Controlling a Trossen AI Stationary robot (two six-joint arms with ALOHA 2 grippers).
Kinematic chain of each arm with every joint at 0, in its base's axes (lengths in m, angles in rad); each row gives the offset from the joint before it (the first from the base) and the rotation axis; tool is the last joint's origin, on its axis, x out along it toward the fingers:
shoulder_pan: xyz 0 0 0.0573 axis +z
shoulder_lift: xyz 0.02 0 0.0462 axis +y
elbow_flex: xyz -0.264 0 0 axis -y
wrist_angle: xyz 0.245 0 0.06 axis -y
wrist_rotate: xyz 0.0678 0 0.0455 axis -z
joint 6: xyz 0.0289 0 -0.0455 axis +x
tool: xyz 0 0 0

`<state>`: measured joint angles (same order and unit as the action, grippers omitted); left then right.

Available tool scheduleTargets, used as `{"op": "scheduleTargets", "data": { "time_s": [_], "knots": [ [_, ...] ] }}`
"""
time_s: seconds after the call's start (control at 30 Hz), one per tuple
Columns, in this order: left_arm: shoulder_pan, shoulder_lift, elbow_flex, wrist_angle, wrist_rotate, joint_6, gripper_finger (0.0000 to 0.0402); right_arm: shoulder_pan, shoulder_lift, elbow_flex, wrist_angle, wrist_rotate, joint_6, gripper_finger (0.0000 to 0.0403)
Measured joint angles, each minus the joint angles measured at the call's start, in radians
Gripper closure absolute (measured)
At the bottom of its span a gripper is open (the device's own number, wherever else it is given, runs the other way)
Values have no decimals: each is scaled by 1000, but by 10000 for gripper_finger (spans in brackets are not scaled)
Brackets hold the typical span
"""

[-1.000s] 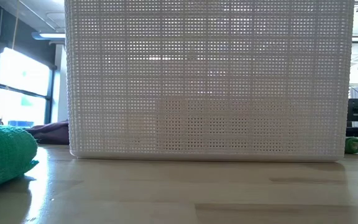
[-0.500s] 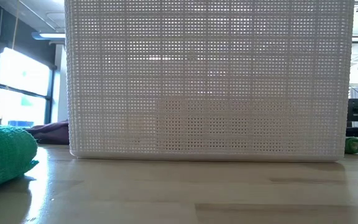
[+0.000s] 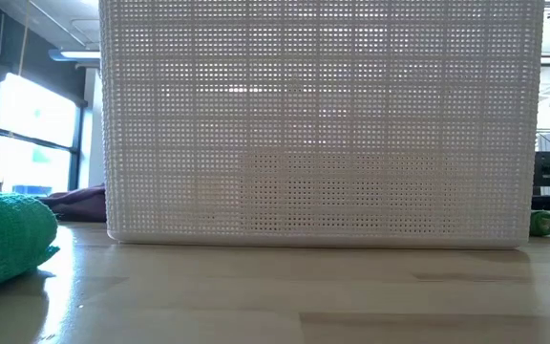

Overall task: Pick & place medical supplies in basket/bin
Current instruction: Put the yellow medicine bottle into the white bin

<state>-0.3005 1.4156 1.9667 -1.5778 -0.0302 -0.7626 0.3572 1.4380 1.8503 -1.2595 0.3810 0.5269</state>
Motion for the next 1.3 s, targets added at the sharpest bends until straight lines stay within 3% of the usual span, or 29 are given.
{"op": "scheduleTargets", "data": {
  "time_s": [0.1, 0.23, 0.43, 0.6, 0.9, 1.13, 1.3],
  "knots": [
    [-46, 39, -15, 15, 20, 3, 226, 10, 0, 0, -15, 16, 30, 237],
    [-22, 98, -13, 7, 30, 25, 162, 31, 0, 0, -65, 56, 54, 237],
    [-44, 160, -14, 7, 204, 31, 65, 32, -2, 0, -74, 91, 80, 237],
    [-111, 172, -18, 4, 192, -22, 15, 34, -4, 0, -79, 85, 86, 237],
    [-222, 174, -60, 9, 147, -132, 10, 103, -4, 0, -98, 136, 129, 237],
    [-327, 174, -210, 7, 149, -210, 3, 129, -4, 0, -99, 163, 172, 237],
    [-374, 174, -321, 7, 223, -274, 8, 144, -4, 0, -98, 169, 172, 237]
  ]
}}
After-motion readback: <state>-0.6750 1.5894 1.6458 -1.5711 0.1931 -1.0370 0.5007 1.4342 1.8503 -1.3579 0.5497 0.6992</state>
